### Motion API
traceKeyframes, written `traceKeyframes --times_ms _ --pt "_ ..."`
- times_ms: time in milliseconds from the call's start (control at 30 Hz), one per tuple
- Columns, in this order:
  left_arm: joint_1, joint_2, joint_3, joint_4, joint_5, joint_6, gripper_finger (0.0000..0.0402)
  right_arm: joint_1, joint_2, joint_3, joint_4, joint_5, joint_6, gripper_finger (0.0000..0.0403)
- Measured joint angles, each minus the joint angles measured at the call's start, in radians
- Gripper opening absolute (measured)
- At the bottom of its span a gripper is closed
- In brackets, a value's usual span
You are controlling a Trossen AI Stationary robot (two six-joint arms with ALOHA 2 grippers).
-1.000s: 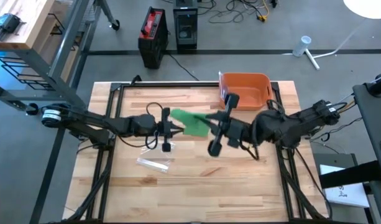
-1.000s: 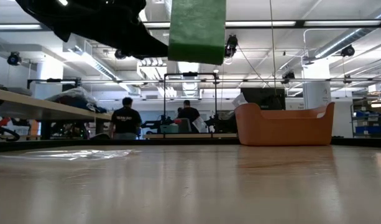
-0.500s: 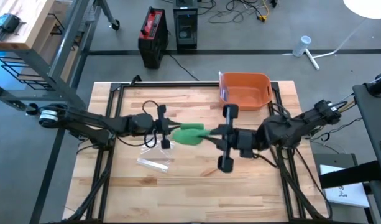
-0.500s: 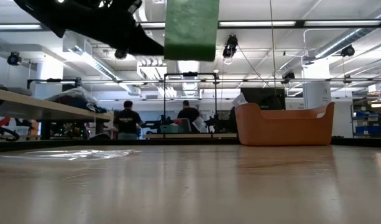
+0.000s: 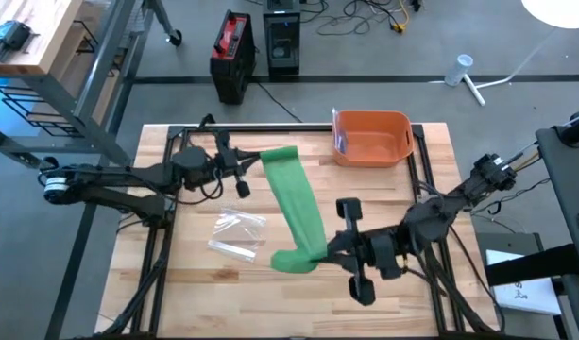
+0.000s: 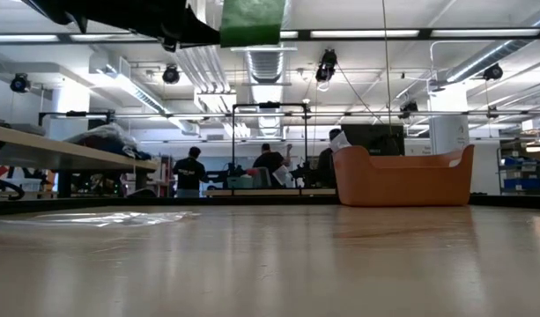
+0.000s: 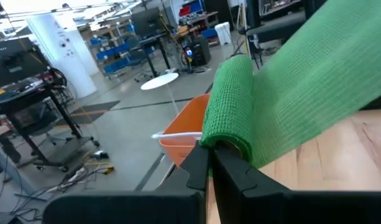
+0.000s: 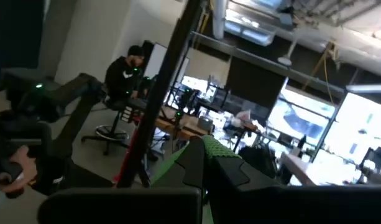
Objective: Roll bandage
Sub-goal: Roll the green bandage
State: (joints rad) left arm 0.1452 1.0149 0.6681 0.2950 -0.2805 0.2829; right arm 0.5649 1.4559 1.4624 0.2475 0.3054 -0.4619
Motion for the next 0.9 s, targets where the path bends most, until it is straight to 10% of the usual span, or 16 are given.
traceKeyframes --times_ms 900 --pt "-0.363 0.221 -0.057 -0.099 0.109 -0.137 0.0000 -0.249 -0.008 0.097 0.050 0.332 -0.207 0.0000"
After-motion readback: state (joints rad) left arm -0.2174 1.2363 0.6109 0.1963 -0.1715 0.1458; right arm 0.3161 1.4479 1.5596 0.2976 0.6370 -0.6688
